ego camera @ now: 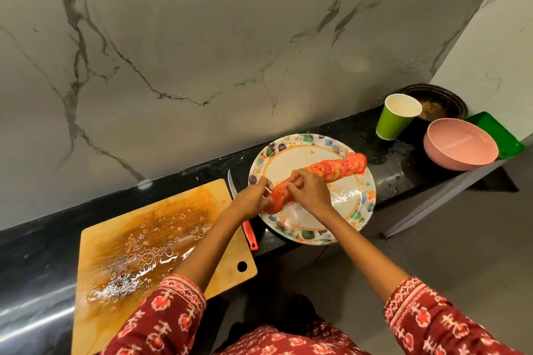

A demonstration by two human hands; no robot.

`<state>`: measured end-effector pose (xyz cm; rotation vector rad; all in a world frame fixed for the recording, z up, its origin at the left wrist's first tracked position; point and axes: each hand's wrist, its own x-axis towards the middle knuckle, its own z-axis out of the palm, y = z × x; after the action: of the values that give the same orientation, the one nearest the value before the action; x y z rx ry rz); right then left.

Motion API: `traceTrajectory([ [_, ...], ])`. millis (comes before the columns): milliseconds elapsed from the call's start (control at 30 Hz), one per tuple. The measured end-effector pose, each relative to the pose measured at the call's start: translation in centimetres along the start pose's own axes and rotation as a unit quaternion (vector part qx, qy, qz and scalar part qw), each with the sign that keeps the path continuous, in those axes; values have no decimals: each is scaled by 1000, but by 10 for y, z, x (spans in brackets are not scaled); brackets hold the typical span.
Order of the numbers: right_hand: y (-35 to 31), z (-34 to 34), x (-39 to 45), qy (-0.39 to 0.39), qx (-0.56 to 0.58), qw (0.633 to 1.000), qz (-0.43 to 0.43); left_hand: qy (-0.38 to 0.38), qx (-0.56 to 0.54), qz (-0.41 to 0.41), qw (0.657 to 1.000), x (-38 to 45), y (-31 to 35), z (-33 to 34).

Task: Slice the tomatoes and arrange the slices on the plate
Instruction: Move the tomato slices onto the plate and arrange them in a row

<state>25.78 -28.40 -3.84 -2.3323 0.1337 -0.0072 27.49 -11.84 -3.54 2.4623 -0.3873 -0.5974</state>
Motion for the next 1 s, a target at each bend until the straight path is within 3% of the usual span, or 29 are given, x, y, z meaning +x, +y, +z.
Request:
traceTrajectory([
  [100, 5, -6, 4, 14, 15, 1000, 4, 104, -39, -1, 994, -7, -2, 10],
  [200, 14, -19, 8, 37, 31, 999, 18, 139, -59, 25, 988, -14, 1, 20],
  [367, 28, -30, 14, 34, 30, 999, 1, 116, 36, 9, 993, -15, 7, 37],
  [600, 31, -36, 20, -28, -43, 991, -126, 133, 37, -28, 990, -7, 10, 39],
  [867, 26, -28, 34, -156, -184, 937, -252, 170, 18, -62, 983, -1, 8, 45],
  [1000, 26, -26, 40, -178, -246, 904, -301, 174, 19, -82, 981, 0, 15, 49],
])
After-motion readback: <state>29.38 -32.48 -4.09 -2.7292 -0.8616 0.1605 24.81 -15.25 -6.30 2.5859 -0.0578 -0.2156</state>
